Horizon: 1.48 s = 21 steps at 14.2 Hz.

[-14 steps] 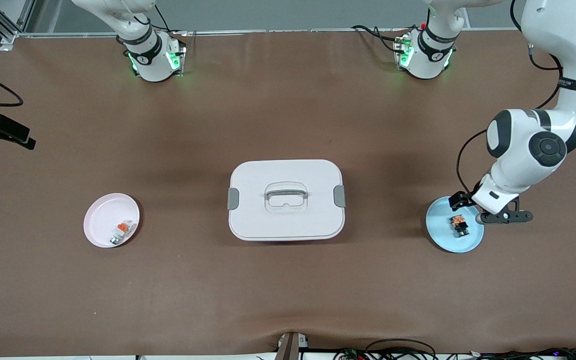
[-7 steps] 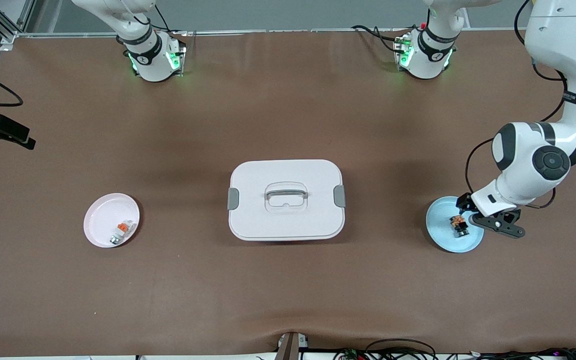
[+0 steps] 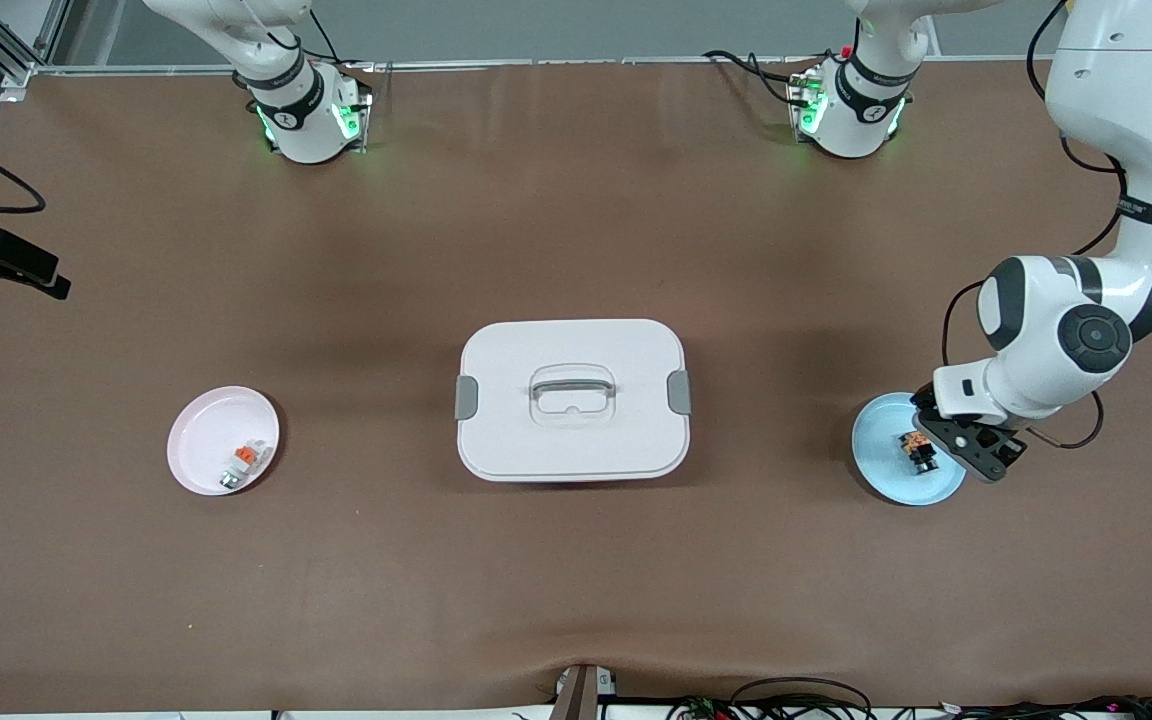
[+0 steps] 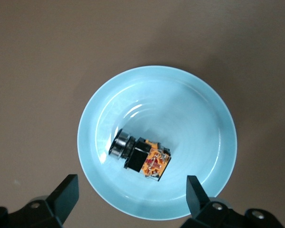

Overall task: Transfer orange switch to right arm and place
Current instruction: 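Lower the left gripper and close it on the black-orange switch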

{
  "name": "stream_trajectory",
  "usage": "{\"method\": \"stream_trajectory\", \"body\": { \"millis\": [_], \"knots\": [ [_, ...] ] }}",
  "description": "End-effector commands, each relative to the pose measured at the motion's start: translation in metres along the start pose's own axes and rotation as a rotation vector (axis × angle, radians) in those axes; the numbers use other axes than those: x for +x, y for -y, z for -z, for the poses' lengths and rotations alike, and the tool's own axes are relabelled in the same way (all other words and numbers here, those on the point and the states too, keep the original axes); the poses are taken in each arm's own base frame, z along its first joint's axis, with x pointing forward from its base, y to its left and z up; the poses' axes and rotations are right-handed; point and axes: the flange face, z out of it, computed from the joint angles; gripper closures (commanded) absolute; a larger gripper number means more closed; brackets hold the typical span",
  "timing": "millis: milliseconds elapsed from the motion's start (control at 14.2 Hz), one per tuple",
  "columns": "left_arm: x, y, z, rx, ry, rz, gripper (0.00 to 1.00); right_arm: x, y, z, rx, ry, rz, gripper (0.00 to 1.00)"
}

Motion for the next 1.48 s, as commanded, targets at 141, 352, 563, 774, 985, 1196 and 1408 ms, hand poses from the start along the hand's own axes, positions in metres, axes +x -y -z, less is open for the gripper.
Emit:
{"method": "stream_trajectory", "body": {
  "millis": [141, 352, 563, 774, 985, 1196, 1408],
  "knots": [
    [0.006, 0.004, -0.022, -0.019, -0.006, -0.277, 0.0, -0.002, -0.005, 0.006, -0.014, -0.004, -0.013, 0.0],
    [0.006, 0.003, -0.027, -0.025, -0.005, -0.366, 0.0, -0.002, -0.011, 0.006, -0.011, -0.006, -0.025, 0.0],
    [0.002, 0.006, -0.034, -0.021, -0.009, -0.436, 0.0, -0.002, -0.012, 0.006, -0.012, -0.005, -0.025, 0.0],
    [0.002, 0.004, -0.048, -0.015, -0.018, -0.464, 0.0, -0.002, -0.012, 0.006, -0.012, -0.005, -0.027, 0.0],
    [0.001, 0.004, -0.057, -0.01, -0.022, -0.47, 0.0, -0.002, -0.012, 0.006, -0.012, -0.005, -0.025, 0.0],
    [-0.003, 0.005, -0.064, -0.006, -0.022, -0.487, 0.0, -0.002, -0.012, 0.006, -0.011, -0.005, -0.027, 0.0],
    [-0.003, 0.004, -0.071, -0.007, -0.025, -0.494, 0.0, -0.002, -0.012, 0.006, -0.011, -0.005, -0.027, 0.0]
  ]
}}
